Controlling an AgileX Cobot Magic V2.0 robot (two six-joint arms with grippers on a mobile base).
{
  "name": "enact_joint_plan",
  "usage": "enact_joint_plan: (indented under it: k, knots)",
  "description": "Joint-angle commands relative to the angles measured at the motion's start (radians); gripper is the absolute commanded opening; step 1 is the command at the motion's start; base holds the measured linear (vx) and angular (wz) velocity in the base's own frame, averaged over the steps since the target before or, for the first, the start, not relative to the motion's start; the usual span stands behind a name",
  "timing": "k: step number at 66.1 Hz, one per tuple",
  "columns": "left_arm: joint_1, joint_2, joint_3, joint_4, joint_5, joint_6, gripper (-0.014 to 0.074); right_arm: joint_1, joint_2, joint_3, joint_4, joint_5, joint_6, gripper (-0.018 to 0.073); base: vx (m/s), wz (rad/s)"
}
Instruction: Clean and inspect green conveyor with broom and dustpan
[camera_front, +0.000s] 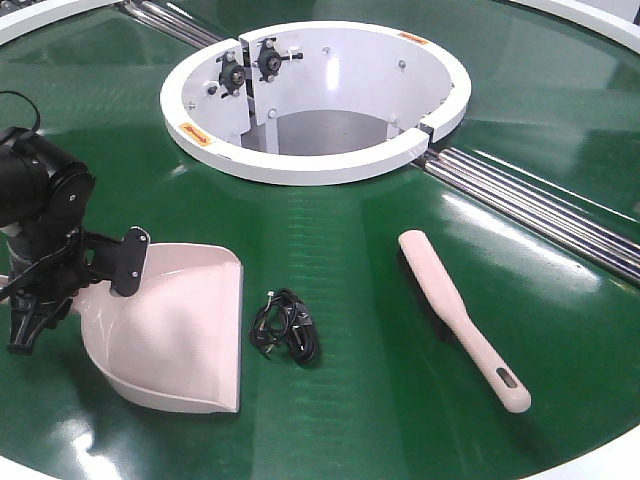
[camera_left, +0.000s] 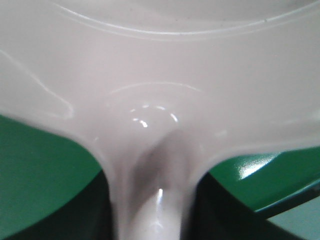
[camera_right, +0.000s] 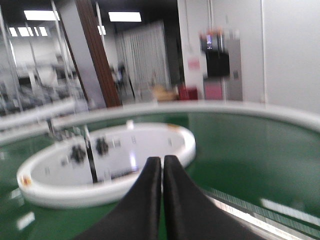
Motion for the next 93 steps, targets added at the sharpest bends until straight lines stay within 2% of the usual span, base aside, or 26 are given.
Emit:
enact_joint_plan:
  k: [1, 10, 28, 35, 43, 53, 56, 61, 66, 73, 76, 85, 93]
  knots:
    - [-0.015, -0.047, -0.019, 0.011, 0.045, 0.042, -0.0006, -0.003, 0.132, -0.114, -0.007, 0.097, -0.010, -0.0009, 0.00, 0.00]
    - [-0.015, -0.047, -0.019, 0.011, 0.045, 0.042, -0.0006, -0.003, 0.275, -0.164, 0.009, 0.211, -0.013, -0.0009, 0.00, 0.00]
    - [-0.015, -0.047, -0.019, 0.011, 0.045, 0.042, -0.0006, -0.003, 0.428, -0.165, 0.016, 0.206, -0.024, -0.0002, 0.00, 0.00]
    - [-0.015, -0.047, -0.019, 0.011, 0.045, 0.042, -0.0006, -0.003, 0.465, -0.171, 0.015, 0.217, -0.055, 0.0041, 0.00, 0.00]
    - [-0.015, -0.047, -0.019, 0.011, 0.045, 0.042, -0.0006, -0.003, 0.512, -0.218, 0.018, 0.307, -0.089, 0.0158, 0.00, 0.00]
    - [-0.015, -0.047, -0.019, 0.011, 0.045, 0.042, -0.0006, -0.003, 0.570, -0.288, 0.019, 0.406, -0.096, 0.0365, 0.00, 0.00]
    - [-0.015, -0.047, -0.019, 0.011, 0.045, 0.042, -0.0006, -0.002, 0.585, -0.309, 0.022, 0.419, -0.119, 0.0447, 0.00, 0.00]
    - [-0.015, -0.047, -0.019, 0.011, 0.045, 0.042, -0.0006, -0.002, 0.607, -0.340, 0.046, 0.427, -0.164, 0.0530, 0.00, 0.00]
    - [-0.015, -0.047, -0.019, 0.011, 0.045, 0.042, -0.0006, 0.001, 0.635, -0.371, 0.091, 0.436, -0.217, 0.0581, 0.00, 0.00]
    - [-0.015, -0.047, -0.019, 0.011, 0.045, 0.042, -0.0006, 0.061, 0.697, -0.422, 0.130, 0.470, -0.266, 0.0596, 0.00, 0.00]
    - [-0.015, -0.047, -0.019, 0.011, 0.045, 0.042, -0.0006, 0.113, 0.738, -0.452, 0.130, 0.486, -0.262, 0.0592, 0.00, 0.00]
    - [-0.015, -0.047, -0.019, 0.011, 0.045, 0.042, -0.0006, 0.235, 0.863, -0.542, 0.102, 0.531, -0.182, 0.0582, 0.00, 0.00]
    - [-0.015, -0.047, -0.019, 0.011, 0.045, 0.042, -0.0006, 0.273, 0.983, -0.645, 0.081, 0.627, -0.121, 0.0582, 0.00, 0.00]
